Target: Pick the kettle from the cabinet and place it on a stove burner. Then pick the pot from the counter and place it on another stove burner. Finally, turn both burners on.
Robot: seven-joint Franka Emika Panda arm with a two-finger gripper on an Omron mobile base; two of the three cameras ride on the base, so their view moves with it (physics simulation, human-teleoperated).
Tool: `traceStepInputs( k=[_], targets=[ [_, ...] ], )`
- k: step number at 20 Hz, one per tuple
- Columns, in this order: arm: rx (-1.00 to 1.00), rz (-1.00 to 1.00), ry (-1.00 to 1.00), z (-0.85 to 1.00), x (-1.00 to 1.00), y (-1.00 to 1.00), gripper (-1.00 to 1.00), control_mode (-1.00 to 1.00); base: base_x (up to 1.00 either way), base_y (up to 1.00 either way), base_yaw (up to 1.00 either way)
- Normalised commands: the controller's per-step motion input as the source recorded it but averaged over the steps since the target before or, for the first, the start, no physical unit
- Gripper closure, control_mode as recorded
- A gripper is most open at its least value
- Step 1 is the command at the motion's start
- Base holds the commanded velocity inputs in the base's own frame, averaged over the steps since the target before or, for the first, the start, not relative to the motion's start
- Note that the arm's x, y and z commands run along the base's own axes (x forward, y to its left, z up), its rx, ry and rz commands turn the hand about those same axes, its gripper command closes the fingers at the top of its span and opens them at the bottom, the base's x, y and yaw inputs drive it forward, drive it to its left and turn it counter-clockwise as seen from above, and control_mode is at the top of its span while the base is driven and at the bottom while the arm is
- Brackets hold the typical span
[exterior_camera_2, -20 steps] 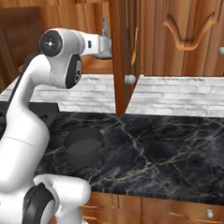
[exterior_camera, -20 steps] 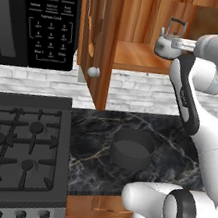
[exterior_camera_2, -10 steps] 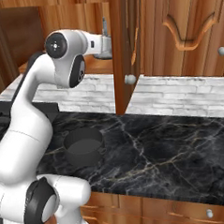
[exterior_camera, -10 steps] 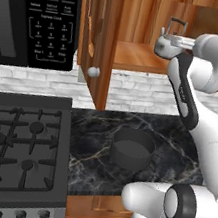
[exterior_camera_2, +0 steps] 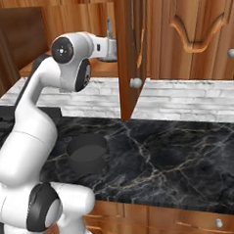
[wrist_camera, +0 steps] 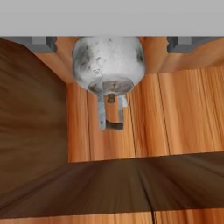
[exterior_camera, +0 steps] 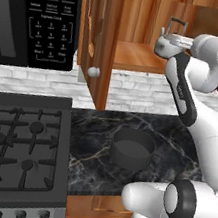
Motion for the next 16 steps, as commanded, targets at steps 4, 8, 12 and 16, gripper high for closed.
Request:
traceStepInputs(
  k=[4,8,12,16],
  targets=[
    [0.03,0.00,-0.02,0.00,0.17,-0.01,-1.00,-1.00,0.00,0.00,0.00],
    [0.02,0.00,-0.01,0.00,0.18,-0.06,-1.00,-1.00,0.00,0.00,0.00],
    [0.02,0.00,0.00,0.00,0.18,-0.17,-1.00,-1.00,0.00,0.00,0.00],
    [0.02,0.00,0.00,0.00,0.22,-0.10,-1.00,-1.00,0.00,0.00,0.00]
  ],
)
